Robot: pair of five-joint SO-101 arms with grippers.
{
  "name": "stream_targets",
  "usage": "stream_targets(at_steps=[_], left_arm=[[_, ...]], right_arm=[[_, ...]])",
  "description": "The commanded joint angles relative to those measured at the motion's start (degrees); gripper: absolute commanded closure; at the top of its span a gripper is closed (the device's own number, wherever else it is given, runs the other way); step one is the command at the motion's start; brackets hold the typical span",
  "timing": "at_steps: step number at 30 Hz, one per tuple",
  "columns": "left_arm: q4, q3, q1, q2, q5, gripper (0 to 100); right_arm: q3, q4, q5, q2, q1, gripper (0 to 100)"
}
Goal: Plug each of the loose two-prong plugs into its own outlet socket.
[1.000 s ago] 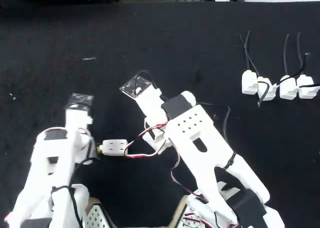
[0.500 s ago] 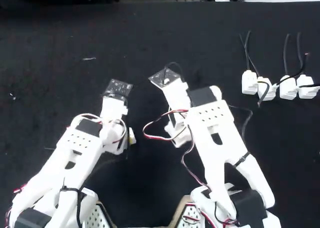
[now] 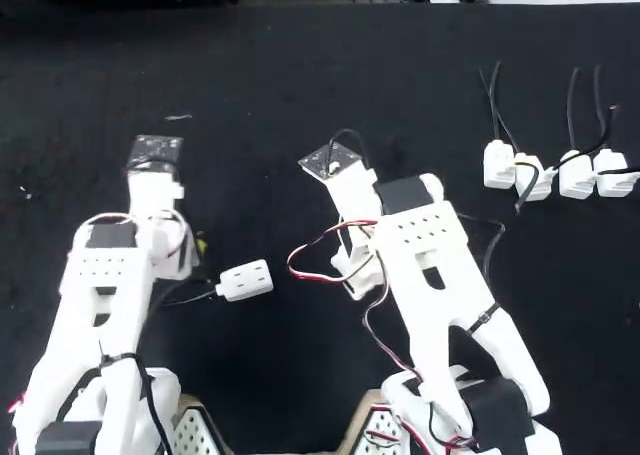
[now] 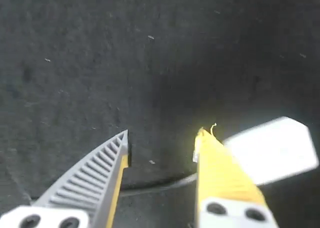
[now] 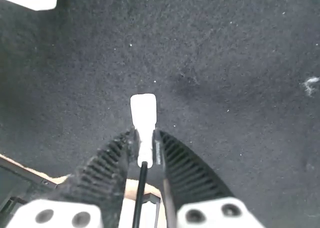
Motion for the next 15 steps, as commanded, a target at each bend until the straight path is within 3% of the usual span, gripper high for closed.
stream_targets(at_steps=[1,8,15], left_arm=[[-9.5,7.3,-0.6,0.0,-1.0,78],[-11.6,12.2,8.0,-0.6,2.4,78],[-5.5,9.0,15.9,-0.6,8.6,78]], right_arm=[[-0.8,-0.7,0.2,-2.4,0.8,98.8],[-8.6,4.0,-0.2,-2.0,0.4,98.8],[-12.9,7.0,-3.3,-2.0,-3.3,98.8]])
